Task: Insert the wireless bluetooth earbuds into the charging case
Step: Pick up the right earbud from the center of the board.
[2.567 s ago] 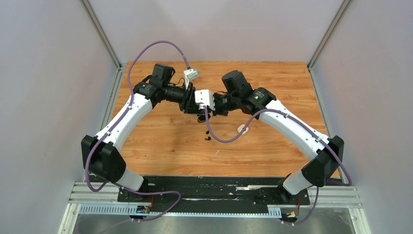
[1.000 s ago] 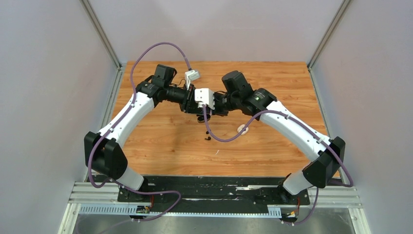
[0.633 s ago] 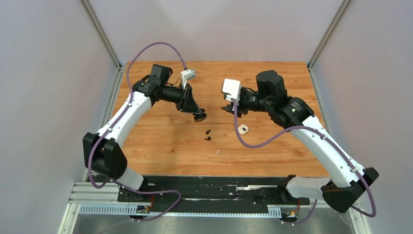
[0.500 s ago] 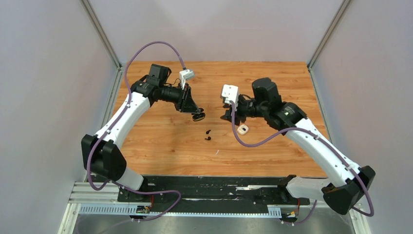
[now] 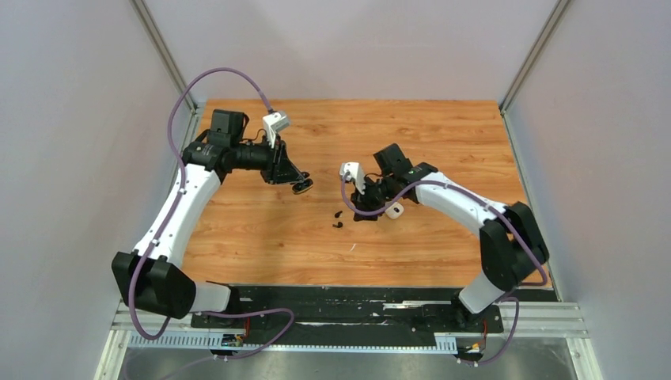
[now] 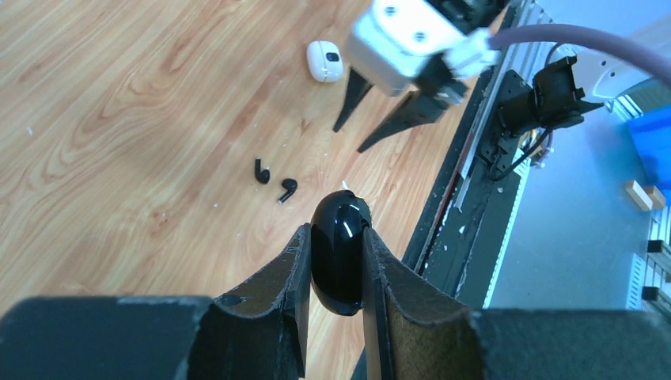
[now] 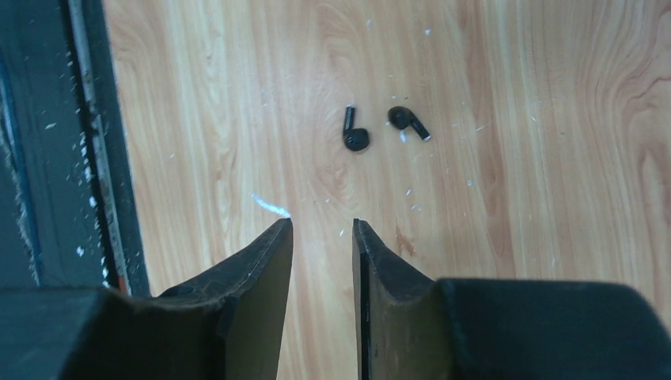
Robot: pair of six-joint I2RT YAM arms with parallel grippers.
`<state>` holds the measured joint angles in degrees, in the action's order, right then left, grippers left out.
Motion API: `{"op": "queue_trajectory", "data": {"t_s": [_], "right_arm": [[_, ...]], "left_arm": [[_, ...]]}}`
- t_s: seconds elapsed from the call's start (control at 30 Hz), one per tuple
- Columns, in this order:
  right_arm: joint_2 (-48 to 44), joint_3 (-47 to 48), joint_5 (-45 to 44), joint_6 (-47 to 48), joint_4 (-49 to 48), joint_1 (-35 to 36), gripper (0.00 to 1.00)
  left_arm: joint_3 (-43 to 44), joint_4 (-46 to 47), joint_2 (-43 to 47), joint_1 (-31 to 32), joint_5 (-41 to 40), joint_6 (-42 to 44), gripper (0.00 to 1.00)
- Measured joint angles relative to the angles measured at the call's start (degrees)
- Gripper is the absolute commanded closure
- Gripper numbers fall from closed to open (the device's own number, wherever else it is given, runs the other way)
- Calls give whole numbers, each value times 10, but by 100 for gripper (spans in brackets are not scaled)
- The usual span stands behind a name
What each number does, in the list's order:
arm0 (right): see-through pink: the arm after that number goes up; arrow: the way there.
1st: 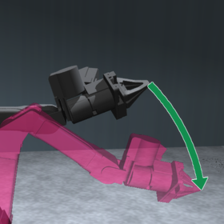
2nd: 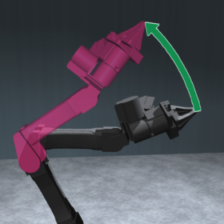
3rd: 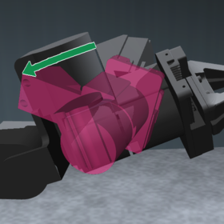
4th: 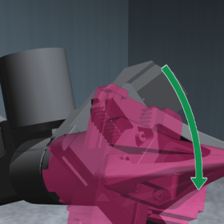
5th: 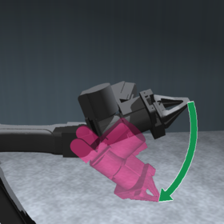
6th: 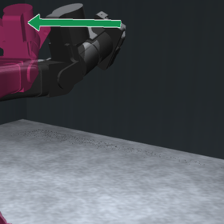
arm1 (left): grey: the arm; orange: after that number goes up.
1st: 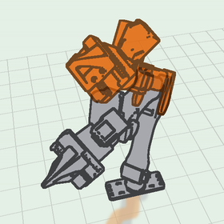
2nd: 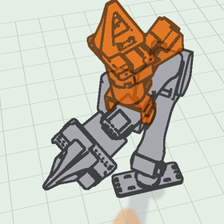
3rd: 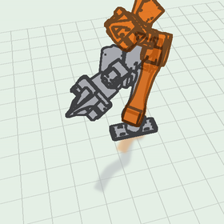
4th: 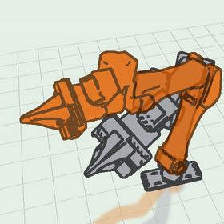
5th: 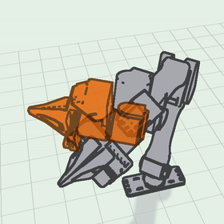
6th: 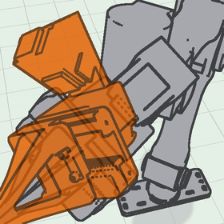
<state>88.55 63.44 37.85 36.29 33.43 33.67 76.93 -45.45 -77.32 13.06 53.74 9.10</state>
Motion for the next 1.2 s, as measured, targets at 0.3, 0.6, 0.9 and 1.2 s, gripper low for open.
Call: {"op": "queue_trajectory", "data": {"t_s": [0.3,0.6,0.9,1.2], "right_arm": [[113,63,-22,-33,-37,9,65],[198,102,-51,76,-46,14,63],[236,120,-55,156,-46,14,61],[240,120,-40,196,-41,23,61]], "left_arm": [[-26,0,30,-14,-9,-11,100],[-32,3,39,-27,-10,-26,100],[-38,8,40,-28,-10,-31,100],[-46,19,40,-31,-9,-41,100]]}}
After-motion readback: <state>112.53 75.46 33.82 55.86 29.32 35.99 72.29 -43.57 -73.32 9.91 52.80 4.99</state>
